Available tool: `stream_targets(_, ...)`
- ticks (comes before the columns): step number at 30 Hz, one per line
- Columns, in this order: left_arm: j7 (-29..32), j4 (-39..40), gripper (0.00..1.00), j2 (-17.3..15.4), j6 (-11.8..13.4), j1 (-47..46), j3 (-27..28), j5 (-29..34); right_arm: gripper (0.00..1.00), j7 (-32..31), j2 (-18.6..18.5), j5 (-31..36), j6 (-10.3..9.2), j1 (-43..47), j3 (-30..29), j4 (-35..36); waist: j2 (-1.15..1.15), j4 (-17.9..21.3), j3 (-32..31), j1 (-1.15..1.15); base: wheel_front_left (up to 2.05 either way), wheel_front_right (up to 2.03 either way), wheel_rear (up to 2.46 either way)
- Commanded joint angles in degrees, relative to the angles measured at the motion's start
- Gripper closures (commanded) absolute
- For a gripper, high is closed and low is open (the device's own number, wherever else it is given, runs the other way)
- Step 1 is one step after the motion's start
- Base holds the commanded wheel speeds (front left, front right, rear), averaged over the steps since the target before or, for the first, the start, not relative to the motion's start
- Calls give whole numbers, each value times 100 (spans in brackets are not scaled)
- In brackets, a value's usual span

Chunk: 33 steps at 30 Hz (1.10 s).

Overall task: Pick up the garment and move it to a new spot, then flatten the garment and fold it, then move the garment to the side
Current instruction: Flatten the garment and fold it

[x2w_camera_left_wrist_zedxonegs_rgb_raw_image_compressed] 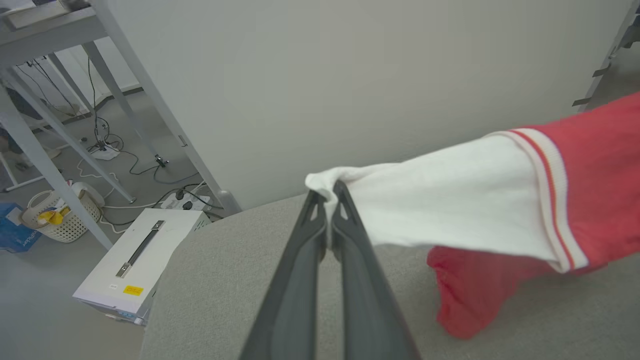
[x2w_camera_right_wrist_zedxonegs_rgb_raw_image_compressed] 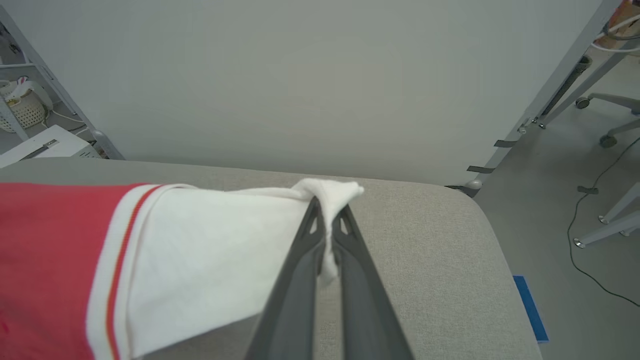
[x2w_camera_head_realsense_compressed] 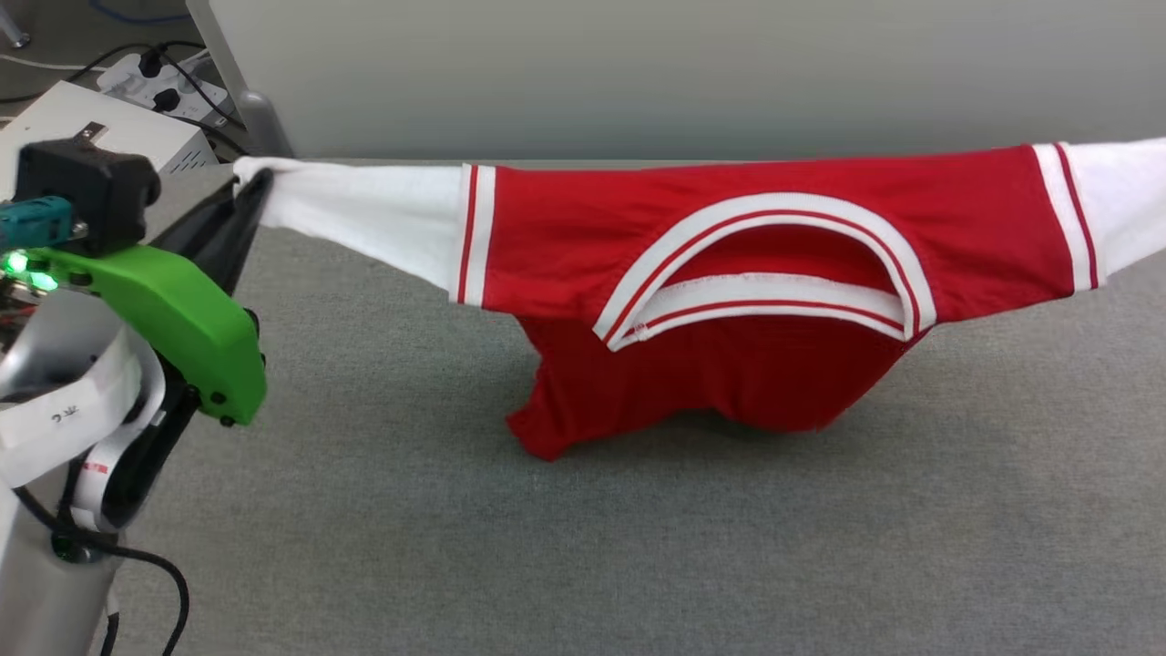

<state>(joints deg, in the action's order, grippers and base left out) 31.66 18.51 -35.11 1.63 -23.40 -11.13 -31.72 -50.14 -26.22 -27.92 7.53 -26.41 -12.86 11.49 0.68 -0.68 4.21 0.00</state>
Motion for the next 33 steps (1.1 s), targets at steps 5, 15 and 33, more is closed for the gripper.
stream_targets(5, -256, 280, 100, -149, 85, -366, 350, 46, 100, 103, -187, 55, -4, -576, 91, 62, -68, -20, -26, 0, 0, 0, 0)
stream_targets(15, -468, 73, 100, -334, -77, -1327, 722, -100, 100, 551, -423, 223, -4, -1710, 483, -394, -68, 30, 476, 0, 0, 0, 0)
stream_targets(33, -1346, -2162, 100, -487, -774, -4483, 384, 124, 100, 2180, -222, 961, -4, -4880, 1052, -2495, -68, 53, 2512, 0, 0, 0, 0)
